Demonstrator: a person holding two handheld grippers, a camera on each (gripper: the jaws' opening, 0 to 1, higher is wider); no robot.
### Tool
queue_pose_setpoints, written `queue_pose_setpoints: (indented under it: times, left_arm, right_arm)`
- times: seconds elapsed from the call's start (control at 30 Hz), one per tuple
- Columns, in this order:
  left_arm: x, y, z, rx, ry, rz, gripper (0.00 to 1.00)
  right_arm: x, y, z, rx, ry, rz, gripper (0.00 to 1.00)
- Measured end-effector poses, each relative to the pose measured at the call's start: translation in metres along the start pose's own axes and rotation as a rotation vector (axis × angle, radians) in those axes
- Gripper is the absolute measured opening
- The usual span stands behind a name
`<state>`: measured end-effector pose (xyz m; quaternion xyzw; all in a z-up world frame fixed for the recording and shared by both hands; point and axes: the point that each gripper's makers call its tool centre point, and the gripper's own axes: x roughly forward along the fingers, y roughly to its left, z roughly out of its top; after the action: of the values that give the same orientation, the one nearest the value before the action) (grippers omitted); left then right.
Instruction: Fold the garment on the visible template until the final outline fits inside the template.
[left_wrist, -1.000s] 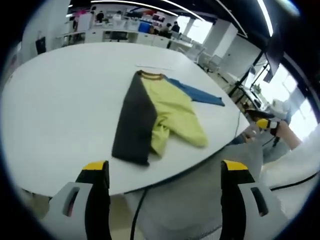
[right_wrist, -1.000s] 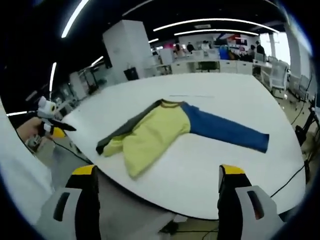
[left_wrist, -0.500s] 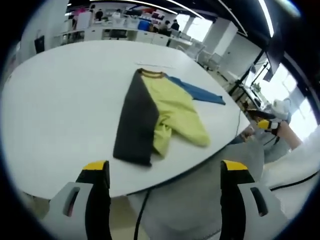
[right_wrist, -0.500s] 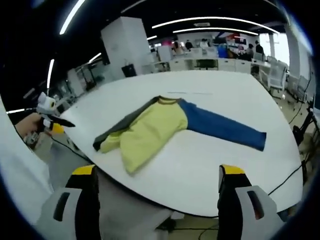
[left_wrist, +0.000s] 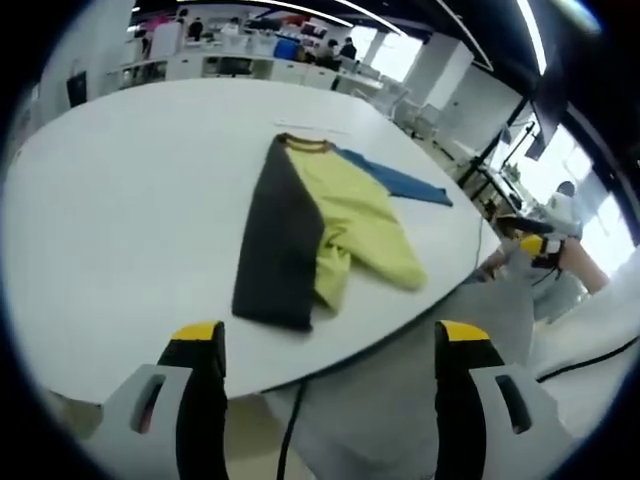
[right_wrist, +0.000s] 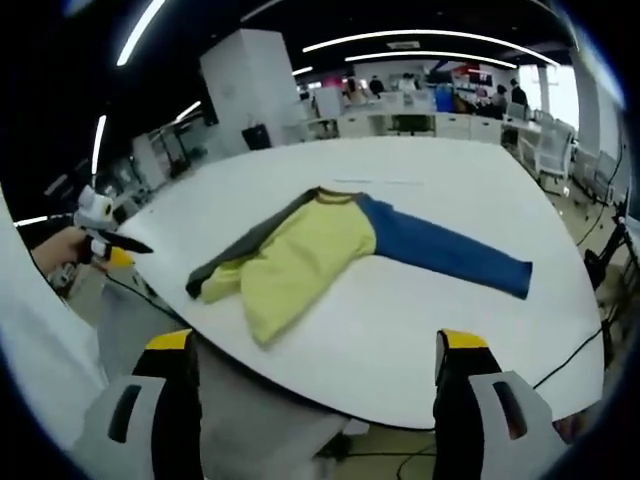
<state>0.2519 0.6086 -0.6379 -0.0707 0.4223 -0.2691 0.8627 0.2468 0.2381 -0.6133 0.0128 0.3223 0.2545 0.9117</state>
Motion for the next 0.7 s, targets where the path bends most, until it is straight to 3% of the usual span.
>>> queue_pose_setpoints:
  times: [0.13, 0.7]
  left_arm:
    - [0.003, 0.007, 0.002, 0.000, -0.018, 0.005, 0.79]
    - [0.027, 0.027, -0.014, 0.018, 0.039, 0.020, 0.66]
  right_arm:
    - [0.002, 0.002, -0.001, 0.006, 0.003, 0.003, 0.98]
    - [0.001, -0.008, 0.004, 0.014, -0.004, -0.030, 0.97]
